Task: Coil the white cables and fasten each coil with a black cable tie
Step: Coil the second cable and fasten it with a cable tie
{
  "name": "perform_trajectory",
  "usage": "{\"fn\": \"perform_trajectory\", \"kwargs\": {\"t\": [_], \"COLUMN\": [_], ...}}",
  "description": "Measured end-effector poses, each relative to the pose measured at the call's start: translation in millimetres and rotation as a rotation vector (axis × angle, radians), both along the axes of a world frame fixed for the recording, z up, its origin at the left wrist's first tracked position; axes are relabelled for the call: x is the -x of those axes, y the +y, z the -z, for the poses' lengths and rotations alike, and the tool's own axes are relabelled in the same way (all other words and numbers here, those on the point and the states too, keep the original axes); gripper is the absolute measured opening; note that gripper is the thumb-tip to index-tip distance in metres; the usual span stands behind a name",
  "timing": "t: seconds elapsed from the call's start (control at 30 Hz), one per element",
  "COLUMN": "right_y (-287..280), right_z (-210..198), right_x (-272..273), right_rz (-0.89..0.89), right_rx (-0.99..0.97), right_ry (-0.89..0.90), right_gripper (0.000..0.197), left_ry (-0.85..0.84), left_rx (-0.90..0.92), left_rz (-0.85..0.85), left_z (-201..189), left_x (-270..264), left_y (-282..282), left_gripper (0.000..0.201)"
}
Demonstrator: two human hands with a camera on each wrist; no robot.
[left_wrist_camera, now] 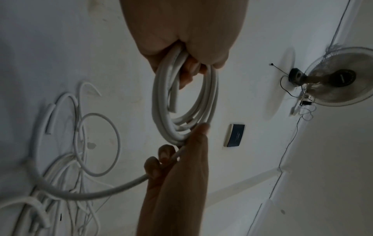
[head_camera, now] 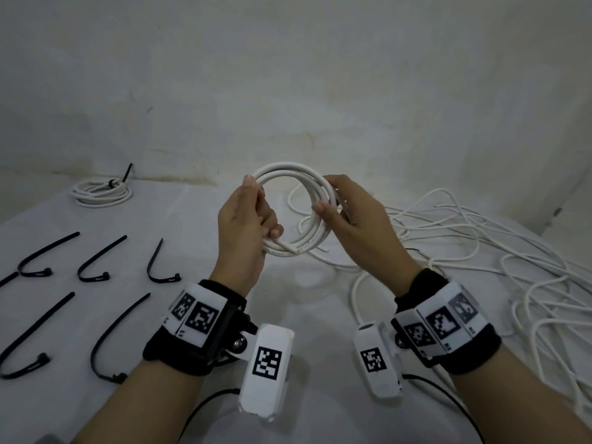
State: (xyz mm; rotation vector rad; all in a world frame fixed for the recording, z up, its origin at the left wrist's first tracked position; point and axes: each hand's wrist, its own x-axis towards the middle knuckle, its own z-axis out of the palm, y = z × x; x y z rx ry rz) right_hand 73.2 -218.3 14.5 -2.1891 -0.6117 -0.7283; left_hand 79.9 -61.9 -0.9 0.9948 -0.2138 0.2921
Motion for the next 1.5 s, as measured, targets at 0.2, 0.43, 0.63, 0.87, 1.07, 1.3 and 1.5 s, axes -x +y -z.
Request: {"fn": "perform_trajectory", "kwargs": {"t": [0.2,0.43,0.63,0.87,1.07,1.3,1.5], "right_y": [7.2,12.1,19.3,11.5,10.8,20.3,15.7], "right_z": [8.5,5.4,7.1,3.8,-5.2,2.6,12.3], "right_x": [-3.1,-2.2,-1.3,-3.4,-0.9,-3.2,-13.1], "right_rz": [0.035,-0.329,-0.48,-0.486,-0.498,-0.24,-0.168], "right_rx": [-0.03,-0.535,-0.853,-0.872,-0.976,-1.086,-1.437], "right_ry": [0.065,0.418,0.539,0.584,0.82,0.688,0.549], "right_gripper": [0.013,0.024,0.053,0.039,0.039,0.056,0.054], "left_ry": [0.023,0.027,0.023,-0.005,-0.008,-0.045,-0.161], "left_rx": [0.03,0.014,0.012,-0.03,-0.093,-0.316,-0.422], "left_rz": [0.044,0.024,0.026,-0.024,-0.041,-0.004,-0.281], "left_z": [0.6,2.7,4.2,8.1,9.8,6.5,-0.9], "left_x": [2.0,0.6,3.1,2.4,5.6,8.5,-0.4], "left_y": [-3.3,-5.6,-9.8,-11.1,-16.4,-14.8,4.5], "left_gripper": [0.038,0.038,0.038,0.037,0.037,0.034,0.017]}}
